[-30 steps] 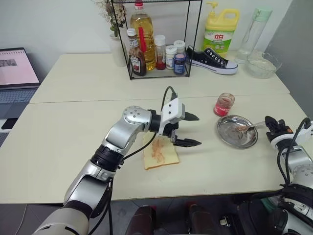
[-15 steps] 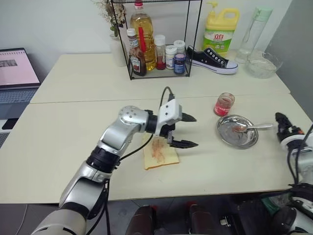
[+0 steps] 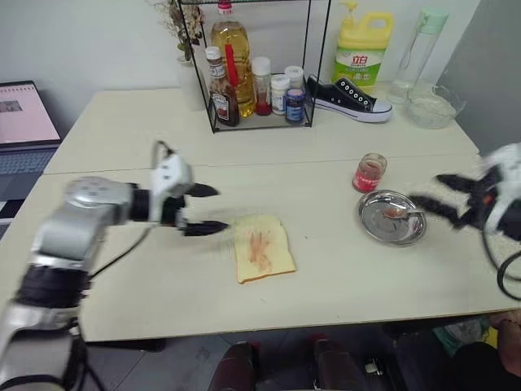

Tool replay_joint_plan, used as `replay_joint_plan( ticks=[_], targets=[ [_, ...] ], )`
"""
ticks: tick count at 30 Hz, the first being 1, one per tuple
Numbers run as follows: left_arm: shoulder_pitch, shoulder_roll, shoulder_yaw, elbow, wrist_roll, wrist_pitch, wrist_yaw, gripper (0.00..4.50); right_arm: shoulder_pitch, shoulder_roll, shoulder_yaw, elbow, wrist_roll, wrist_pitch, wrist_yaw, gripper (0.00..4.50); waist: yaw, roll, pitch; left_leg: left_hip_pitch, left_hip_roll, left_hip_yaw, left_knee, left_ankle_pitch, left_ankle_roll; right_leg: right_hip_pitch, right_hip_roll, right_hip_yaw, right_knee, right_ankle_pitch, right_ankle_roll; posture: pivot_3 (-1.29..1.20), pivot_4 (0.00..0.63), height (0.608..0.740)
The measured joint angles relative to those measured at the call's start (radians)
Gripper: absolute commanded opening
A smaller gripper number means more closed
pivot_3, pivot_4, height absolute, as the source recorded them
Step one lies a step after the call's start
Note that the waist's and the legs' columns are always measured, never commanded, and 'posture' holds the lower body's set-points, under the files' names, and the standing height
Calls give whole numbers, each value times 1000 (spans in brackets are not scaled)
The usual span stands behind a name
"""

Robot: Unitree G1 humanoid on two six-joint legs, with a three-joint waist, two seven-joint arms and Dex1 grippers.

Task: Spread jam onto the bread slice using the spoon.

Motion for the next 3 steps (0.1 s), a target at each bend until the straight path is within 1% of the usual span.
replay_joint_plan(
  ticks=[3],
  targets=[
    [69, 46, 58, -75, -43, 45, -14, 4500, -18, 26, 65, -22, -4, 7, 55, 4456, 10, -2, 1, 0, -3, 1, 1, 0, 0, 1, -5, 0, 0, 0, 0, 0, 150, 740]
  ],
)
